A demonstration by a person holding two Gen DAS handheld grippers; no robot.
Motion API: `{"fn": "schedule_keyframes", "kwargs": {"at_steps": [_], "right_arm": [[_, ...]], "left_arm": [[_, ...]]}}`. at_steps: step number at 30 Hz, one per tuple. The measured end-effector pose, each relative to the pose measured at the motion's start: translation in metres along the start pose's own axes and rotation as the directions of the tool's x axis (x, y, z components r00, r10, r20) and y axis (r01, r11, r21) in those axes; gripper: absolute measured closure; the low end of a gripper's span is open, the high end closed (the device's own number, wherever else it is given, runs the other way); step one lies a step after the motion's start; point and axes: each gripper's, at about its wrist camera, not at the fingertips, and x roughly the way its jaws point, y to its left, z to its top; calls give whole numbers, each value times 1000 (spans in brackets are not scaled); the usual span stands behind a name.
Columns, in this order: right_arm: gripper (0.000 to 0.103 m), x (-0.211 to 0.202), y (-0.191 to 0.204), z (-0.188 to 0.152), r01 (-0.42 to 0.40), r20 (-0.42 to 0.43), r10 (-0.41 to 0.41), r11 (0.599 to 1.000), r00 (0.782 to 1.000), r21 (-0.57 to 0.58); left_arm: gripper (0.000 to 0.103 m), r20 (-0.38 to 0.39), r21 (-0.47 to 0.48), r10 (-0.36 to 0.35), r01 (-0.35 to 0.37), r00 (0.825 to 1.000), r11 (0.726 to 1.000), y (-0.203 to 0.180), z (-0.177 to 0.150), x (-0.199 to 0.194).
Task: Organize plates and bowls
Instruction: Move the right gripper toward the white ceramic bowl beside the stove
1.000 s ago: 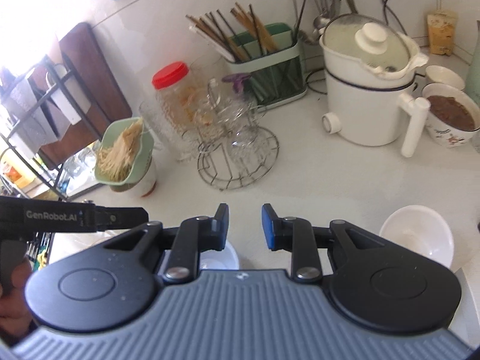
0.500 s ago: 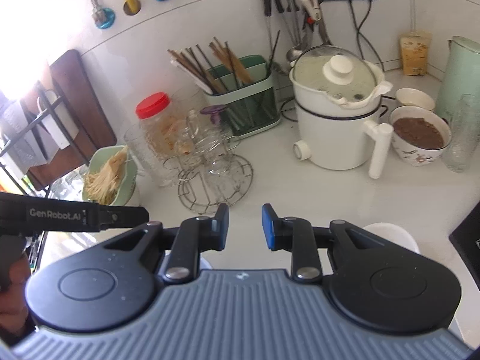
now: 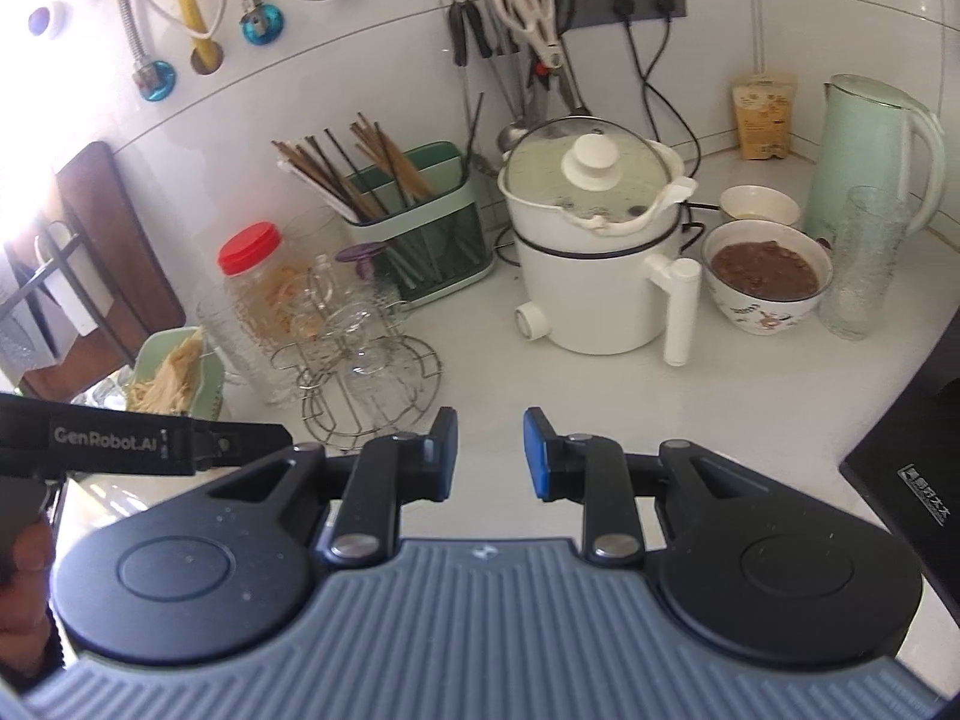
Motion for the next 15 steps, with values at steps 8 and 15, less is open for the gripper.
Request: {"fn": "schedule_keyframes", "kwargs": {"at_steps": [8,15], "right_arm": [[75,-11,-22,-3,62,20,-63,997,998,36],[75,-8,-43,-16,148,30,-148,989,989,16]], "left_arm": [[60,-22,39,-33,34,999,999,-24,2,16],[60,-44,97,-51,55,998,994,-50,0,37]]}}
